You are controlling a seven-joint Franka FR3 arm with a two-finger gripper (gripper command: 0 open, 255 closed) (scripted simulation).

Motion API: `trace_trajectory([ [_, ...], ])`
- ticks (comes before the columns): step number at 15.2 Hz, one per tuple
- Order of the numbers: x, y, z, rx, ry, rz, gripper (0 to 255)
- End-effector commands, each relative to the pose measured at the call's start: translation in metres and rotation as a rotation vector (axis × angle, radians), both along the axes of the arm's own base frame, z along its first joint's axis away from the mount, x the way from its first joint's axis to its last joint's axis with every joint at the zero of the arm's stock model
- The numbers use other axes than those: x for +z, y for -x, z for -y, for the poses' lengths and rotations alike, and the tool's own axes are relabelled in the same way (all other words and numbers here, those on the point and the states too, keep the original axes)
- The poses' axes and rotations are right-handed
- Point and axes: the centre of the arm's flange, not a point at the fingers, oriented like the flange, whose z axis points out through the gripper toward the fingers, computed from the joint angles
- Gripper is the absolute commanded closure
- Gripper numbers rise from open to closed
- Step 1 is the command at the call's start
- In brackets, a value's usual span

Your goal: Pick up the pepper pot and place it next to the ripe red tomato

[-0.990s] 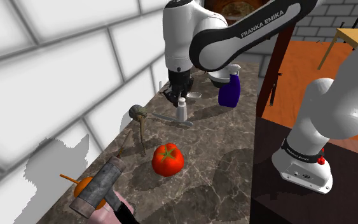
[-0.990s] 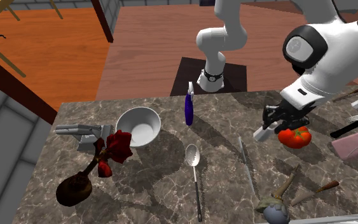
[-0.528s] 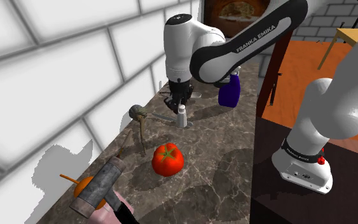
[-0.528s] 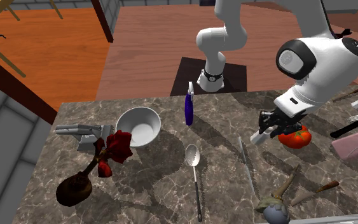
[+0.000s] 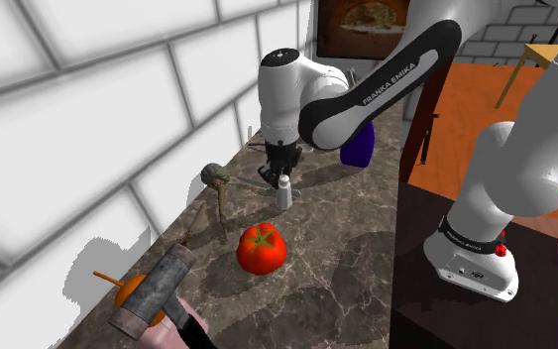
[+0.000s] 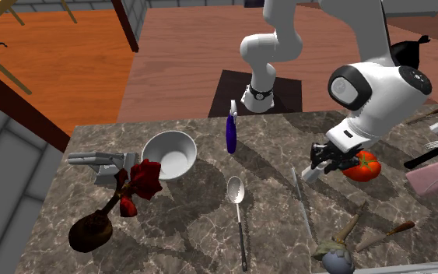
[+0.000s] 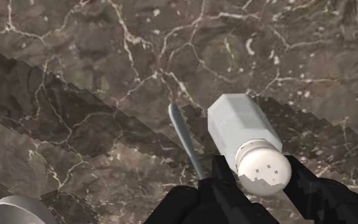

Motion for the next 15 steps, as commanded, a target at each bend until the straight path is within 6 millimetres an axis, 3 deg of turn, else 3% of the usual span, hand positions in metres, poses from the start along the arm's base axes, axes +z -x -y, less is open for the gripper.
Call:
trace_trajectory([
  [1, -0.003, 0.0, -0.001, 0.0, 0.0, 0.0, 255],
  [7, -0.003, 0.0, -0.001, 0.0, 0.0, 0.0, 255],
  [8, -0.003, 0.0, -0.001, 0.0, 0.0, 0.0, 0],
  [13, -0.003, 0.0, -0.001, 0.0, 0.0, 0.0, 0],
  [15, 0.023, 0.004, -0.003, 0.0, 0.0, 0.0, 0],
])
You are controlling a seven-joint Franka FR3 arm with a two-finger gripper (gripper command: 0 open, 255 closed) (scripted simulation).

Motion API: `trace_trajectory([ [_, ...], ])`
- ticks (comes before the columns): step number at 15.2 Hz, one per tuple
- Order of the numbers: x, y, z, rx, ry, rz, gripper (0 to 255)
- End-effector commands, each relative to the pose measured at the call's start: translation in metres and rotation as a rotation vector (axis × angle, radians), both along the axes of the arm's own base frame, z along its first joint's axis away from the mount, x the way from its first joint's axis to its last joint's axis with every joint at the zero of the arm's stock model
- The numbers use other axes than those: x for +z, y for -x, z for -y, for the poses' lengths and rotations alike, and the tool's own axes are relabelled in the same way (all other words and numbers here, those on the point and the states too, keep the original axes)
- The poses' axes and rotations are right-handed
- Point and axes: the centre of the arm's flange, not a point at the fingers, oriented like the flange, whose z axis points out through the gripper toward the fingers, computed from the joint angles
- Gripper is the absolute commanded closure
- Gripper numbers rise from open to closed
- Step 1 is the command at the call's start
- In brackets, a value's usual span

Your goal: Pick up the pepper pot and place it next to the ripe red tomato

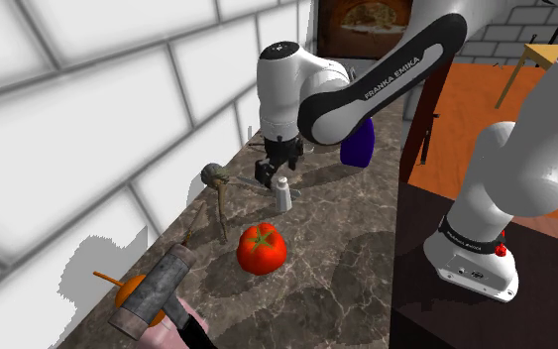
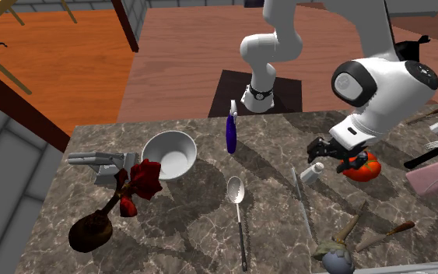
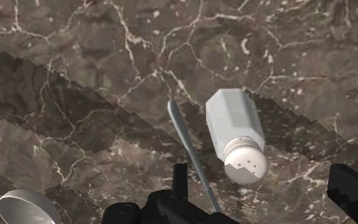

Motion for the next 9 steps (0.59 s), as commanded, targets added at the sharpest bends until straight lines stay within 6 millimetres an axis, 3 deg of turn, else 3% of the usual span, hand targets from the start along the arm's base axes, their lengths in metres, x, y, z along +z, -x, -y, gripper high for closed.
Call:
trace_trajectory([
  [1, 0.024, 0.005, -0.002, 0.0, 0.0, -0.001, 0],
  [2, 0.034, 0.006, -0.003, 0.0, 0.0, -0.001, 0],
  [9, 0.034, 0.006, -0.003, 0.0, 0.0, -0.001, 0],
])
